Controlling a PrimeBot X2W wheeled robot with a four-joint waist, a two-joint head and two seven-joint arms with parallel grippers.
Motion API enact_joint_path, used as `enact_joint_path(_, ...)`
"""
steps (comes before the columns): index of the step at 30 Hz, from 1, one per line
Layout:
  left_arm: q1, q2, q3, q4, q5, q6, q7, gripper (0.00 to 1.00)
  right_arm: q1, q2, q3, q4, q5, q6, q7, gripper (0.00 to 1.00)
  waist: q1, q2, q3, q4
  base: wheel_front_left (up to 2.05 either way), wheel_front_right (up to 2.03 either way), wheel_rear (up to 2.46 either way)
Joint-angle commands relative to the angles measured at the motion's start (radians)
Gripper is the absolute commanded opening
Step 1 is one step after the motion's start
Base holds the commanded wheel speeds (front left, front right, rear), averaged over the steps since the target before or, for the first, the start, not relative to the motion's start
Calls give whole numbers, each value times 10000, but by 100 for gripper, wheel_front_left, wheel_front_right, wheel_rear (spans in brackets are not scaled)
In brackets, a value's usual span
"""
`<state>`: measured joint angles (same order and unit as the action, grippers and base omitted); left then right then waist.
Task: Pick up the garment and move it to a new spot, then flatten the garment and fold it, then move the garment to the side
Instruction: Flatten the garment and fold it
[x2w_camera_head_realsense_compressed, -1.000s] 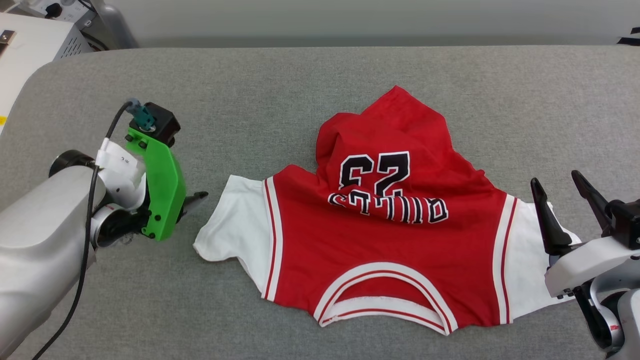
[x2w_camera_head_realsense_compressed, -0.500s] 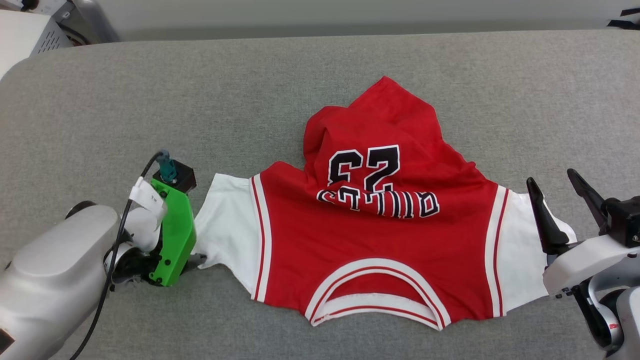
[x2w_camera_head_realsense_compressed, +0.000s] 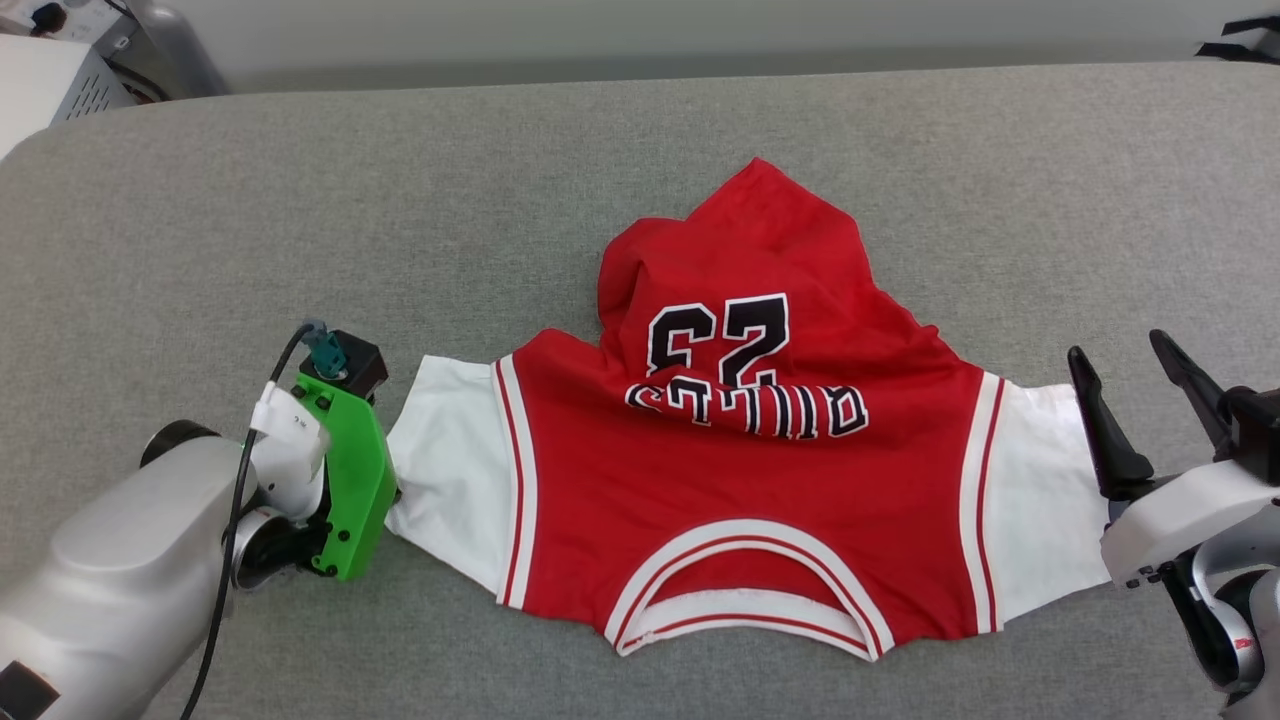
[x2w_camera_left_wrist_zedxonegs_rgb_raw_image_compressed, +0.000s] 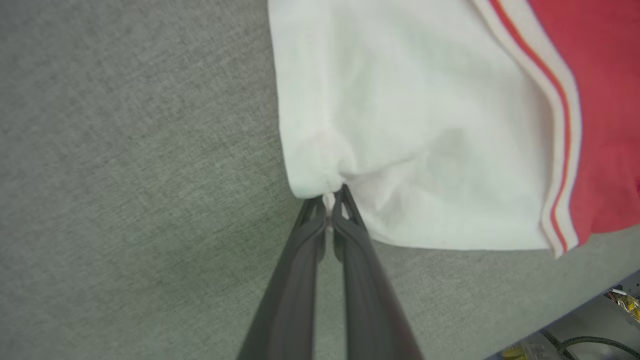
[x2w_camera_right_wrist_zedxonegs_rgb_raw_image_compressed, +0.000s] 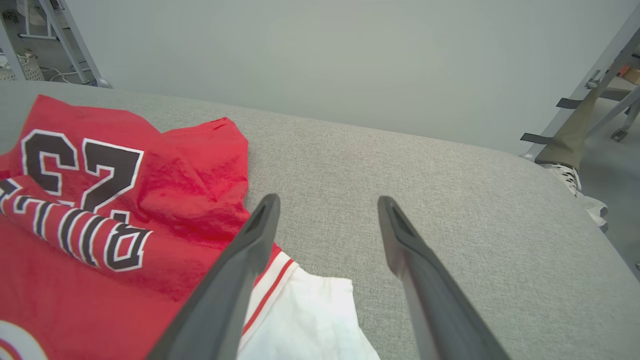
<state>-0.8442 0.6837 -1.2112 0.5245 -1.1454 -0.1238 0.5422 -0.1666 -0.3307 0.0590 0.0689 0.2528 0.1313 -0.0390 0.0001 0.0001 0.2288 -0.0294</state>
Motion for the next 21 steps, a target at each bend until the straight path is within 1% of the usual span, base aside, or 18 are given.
enact_joint_path(1, 339, -134, 68, 43, 27, -43, -365, 0, -23, -85, -129, -9, 63, -6, 5, 100, -1, -1, -240, 78, 0, 0, 0)
enact_joint_path(4, 394, 136, 296, -85, 104, -47, -1109, 0, 102, -234, -280, -83, 30, -6, 87, 100, -1, -1, -492, 152, 0, 0, 0)
enact_joint_path(6, 493, 369, 533, -242, 52, 29, -1613, 0, 161, -370, -376, -217, -17, -6, 226, 100, -1, -1, -661, 204, 0, 0, 0)
enact_joint_path(10, 746, 959, 1110, -747, -203, 283, -2566, 0, 270, -808, -495, -589, -6, -6, 684, 100, -1, -1, -908, 303, 0, 0, 0)
enact_joint_path(14, 1006, 1584, 1549, -1410, -356, 636, -3273, 0, 278, -1456, -488, -1094, 243, -6, 1431, 100, -1, -1, -1030, 404, 0, 0, 0)
enact_joint_path(16, 1154, 1823, 1651, -1777, -333, 892, -3511, 0, 289, -1847, -349, -1288, 521, -6, 1995, 100, -1, -1, -1072, 457, 0, 0, 0)
enact_joint_path(18, 1325, 1993, 1738, -2152, -351, 1127, -3724, 0, 354, -2369, 29, -1477, 953, -6, 2800, 100, -1, -1, -1109, 515, 0, 0, 0)
enact_joint_path(21, 1578, 2161, 1749, -2671, -299, 1463, -3923, 0, 494, -3220, 766, -1829, 1940, -6, 4252, 100, -1, -1, -1132, 594, 0, 0, 0)
